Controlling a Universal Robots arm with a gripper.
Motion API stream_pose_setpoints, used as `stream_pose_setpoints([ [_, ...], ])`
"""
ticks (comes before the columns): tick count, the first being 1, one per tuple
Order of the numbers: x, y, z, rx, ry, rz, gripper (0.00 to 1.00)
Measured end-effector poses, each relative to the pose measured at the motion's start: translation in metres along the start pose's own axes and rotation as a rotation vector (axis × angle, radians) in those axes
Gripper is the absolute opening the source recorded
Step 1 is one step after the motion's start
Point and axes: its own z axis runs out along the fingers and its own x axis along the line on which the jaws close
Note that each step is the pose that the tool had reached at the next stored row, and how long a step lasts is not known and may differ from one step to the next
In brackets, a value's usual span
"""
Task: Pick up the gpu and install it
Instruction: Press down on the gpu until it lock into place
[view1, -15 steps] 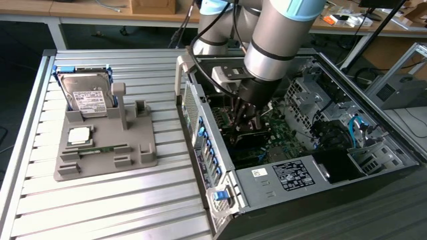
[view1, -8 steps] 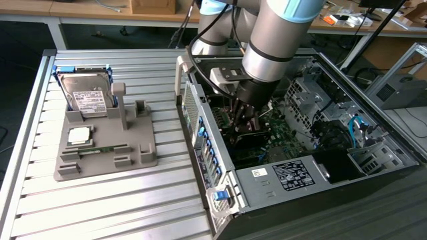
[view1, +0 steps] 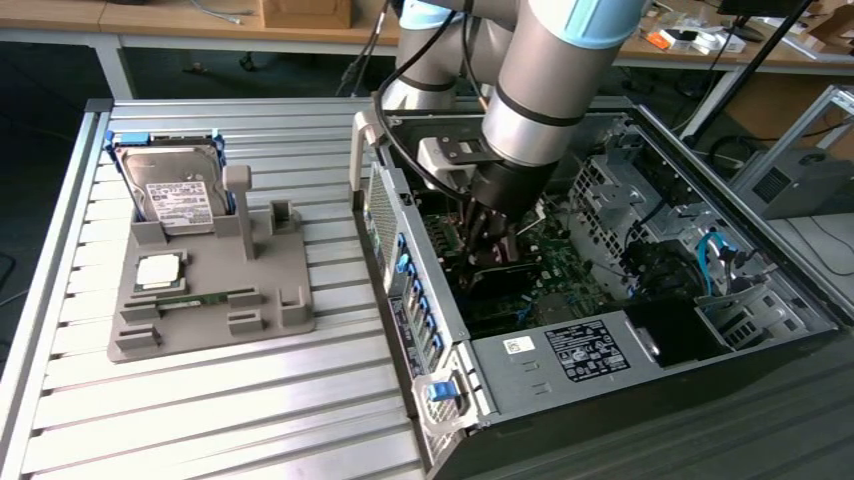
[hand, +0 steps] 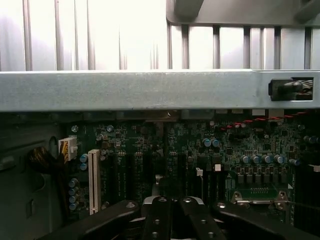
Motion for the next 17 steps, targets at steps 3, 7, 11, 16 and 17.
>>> stream_pose_setpoints([
  [3,0.0004,0.001,0.0008,-0.0001,0.0005,0.0,0.11],
  [7,0.001,0.0014,0.0021,0.0,0.0002,0.0,0.11],
  [11,0.0018,0.0013,0.0043,-0.0002,0.0008,0.0,0.11],
  [16,0.0018,0.0012,0.0039,0.0001,0.0001,0.0,0.11],
  [17,0.0015,0.0012,0.0014,0.0013,-0.0017,0.0,0.11],
])
